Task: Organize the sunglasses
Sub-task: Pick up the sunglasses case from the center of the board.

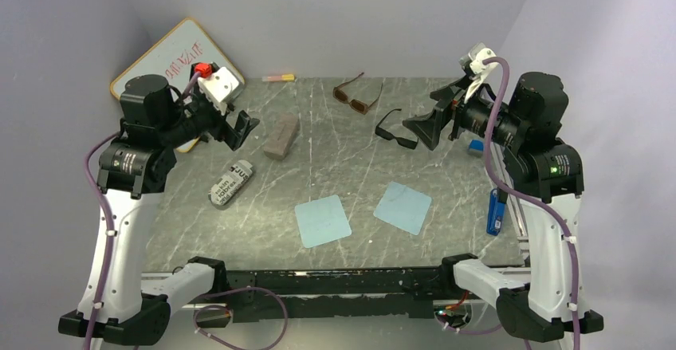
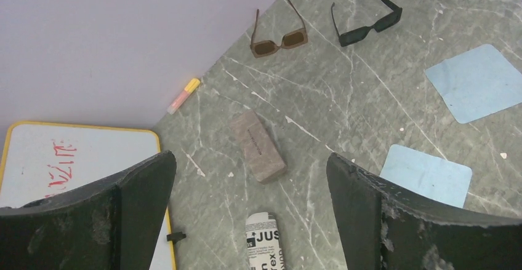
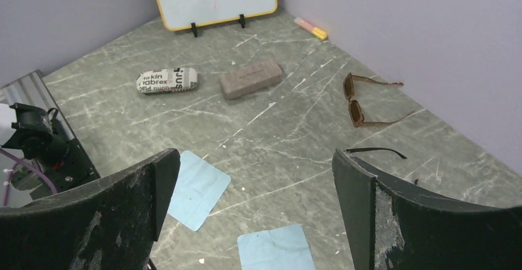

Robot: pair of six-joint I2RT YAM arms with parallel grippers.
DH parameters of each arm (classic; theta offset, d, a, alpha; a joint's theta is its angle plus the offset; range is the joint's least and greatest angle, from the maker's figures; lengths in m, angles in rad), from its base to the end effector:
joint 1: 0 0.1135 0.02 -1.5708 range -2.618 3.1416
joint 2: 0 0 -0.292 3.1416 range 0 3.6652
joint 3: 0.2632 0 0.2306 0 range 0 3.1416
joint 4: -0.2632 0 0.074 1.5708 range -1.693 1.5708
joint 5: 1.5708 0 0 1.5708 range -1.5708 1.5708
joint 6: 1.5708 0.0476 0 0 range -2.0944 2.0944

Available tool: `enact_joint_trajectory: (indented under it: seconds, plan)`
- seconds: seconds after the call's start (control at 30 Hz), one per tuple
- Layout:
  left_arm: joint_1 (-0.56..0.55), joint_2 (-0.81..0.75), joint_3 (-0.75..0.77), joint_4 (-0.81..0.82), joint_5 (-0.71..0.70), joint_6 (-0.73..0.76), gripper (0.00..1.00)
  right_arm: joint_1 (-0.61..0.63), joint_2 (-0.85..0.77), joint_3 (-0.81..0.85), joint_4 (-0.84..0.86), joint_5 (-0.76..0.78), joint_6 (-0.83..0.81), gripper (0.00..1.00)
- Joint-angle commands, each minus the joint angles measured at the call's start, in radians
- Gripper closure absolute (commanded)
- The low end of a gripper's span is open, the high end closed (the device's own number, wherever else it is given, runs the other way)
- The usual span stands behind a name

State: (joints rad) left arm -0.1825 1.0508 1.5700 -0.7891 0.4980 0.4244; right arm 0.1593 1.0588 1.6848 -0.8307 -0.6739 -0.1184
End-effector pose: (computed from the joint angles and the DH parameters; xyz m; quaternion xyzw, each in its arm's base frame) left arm 0.1435 -0.0496 0.4986 0.3729 0.6914 -0.1239 0.6062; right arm 0.1247 0.0501 0.5245 -0.3080 0.6961 0.2686 0.5903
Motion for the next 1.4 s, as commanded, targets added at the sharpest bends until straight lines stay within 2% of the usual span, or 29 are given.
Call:
enact_joint_trajectory:
  seconds: [0.0, 0.37, 0.5, 0.67, 0.9, 1.17, 1.37]
  plan:
    - [0.002, 0.004, -0.023, 0.064, -0.035, -0.021, 0.03, -0.001, -0.002, 0.009, 0.038, -0.006, 0.009, 0.00]
    - [0.002, 0.077, -0.192, 0.245, -0.135, -0.080, 0.03, -0.002, 0.011, -0.173, 0.161, 0.093, -0.090, 0.00]
    - [0.001, 0.176, -0.240, 0.331, -0.264, -0.139, 0.03, -0.001, 0.013, -0.281, 0.203, 0.130, -0.161, 0.00]
    - [0.000, 0.356, -0.214, 0.334, -0.288, -0.149, 0.03, -0.002, 0.018, -0.420, 0.279, 0.162, -0.216, 0.00]
    - [-0.021, 0.505, -0.194, 0.418, -0.310, -0.222, 0.03, -0.001, 0.028, -0.564, 0.361, 0.153, -0.254, 0.00]
    - [-0.092, 0.695, -0.148, 0.431, -0.400, -0.276, 0.03, 0.006, 0.043, -0.637, 0.401, 0.159, -0.268, 0.00]
    - [-0.100, 0.823, -0.084, 0.441, -0.426, -0.314, 0.03, 0.014, 0.054, -0.665, 0.417, 0.157, -0.268, 0.00]
